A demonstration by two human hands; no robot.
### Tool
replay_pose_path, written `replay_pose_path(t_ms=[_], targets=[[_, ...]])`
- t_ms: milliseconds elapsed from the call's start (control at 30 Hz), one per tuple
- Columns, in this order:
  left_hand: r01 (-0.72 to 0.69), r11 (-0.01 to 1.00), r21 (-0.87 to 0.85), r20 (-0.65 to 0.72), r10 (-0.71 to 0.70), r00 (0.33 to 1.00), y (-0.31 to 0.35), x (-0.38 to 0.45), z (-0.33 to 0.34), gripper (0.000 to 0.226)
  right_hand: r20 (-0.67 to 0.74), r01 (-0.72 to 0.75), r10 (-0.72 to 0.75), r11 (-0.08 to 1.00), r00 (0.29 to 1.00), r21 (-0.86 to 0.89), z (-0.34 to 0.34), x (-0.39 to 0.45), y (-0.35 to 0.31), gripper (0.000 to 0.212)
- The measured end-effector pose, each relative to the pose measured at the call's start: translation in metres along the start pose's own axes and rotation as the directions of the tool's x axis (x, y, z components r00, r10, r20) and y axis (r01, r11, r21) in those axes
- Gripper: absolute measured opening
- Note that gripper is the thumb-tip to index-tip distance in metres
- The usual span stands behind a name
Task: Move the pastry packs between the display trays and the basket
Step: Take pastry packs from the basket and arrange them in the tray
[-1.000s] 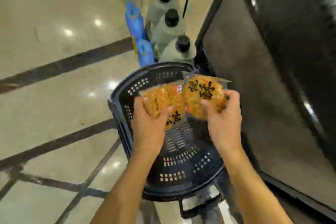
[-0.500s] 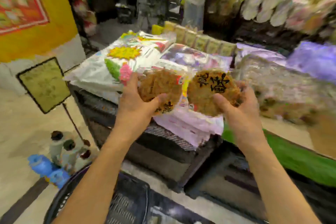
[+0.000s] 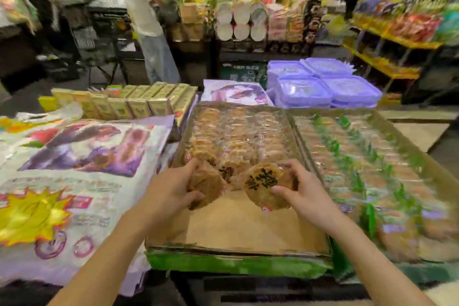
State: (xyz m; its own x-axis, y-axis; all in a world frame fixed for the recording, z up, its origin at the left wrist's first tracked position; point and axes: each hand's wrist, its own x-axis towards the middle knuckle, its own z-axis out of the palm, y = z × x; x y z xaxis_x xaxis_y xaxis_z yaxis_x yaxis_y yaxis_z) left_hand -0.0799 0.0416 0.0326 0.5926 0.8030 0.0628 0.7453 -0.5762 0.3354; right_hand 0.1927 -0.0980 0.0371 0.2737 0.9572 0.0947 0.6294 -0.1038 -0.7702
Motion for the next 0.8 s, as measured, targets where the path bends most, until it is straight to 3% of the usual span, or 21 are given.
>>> replay_pose_path(t_ms=[200, 333, 467, 567, 700, 800], targets=[[-0.090, 0.931, 0.353, 0.216, 0.012, 0.976, -0.014, 0.056, 0.026, 0.058, 0.253, 0.071, 0.015, 0.942, 0.967, -0.329, 0.020, 0.049, 0.028, 0.045], [-0.156, 0.883, 0.443, 0.268, 0.035, 0.963, -0.025, 0.089, 0.038, 0.050, 0.323, 0.207, -0.001, 0.770, 0.946, -0.603, 0.024, 0.080, 0.042, 0.047], [-0.189, 0.848, 0.495, 0.240, 0.076, 0.968, -0.039, 0.119, 0.048, 0.063, 0.260, 0.144, 0.101, 0.618, 0.960, -0.773, 0.020, 0.101, 0.060, 0.060], [-0.182, 0.850, 0.494, 0.200, 0.093, 0.975, -0.047, 0.124, 0.054, 0.066, 0.170, 0.060, 0.146, 0.560, 0.975, -0.826, 0.019, 0.112, 0.065, 0.065], [-0.256, 0.838, 0.482, 0.020, 0.282, 0.959, -0.057, 0.121, 0.062, 0.077, 0.046, 0.006, 0.064, 0.514, 0.997, -0.858, 0.033, 0.113, 0.068, 0.060], [-0.315, 0.844, 0.434, 0.003, 0.348, 0.938, -0.057, 0.122, 0.066, 0.077, 0.000, -0.009, 0.016, 0.510, 1.000, -0.860, 0.041, 0.109, 0.067, 0.070]])
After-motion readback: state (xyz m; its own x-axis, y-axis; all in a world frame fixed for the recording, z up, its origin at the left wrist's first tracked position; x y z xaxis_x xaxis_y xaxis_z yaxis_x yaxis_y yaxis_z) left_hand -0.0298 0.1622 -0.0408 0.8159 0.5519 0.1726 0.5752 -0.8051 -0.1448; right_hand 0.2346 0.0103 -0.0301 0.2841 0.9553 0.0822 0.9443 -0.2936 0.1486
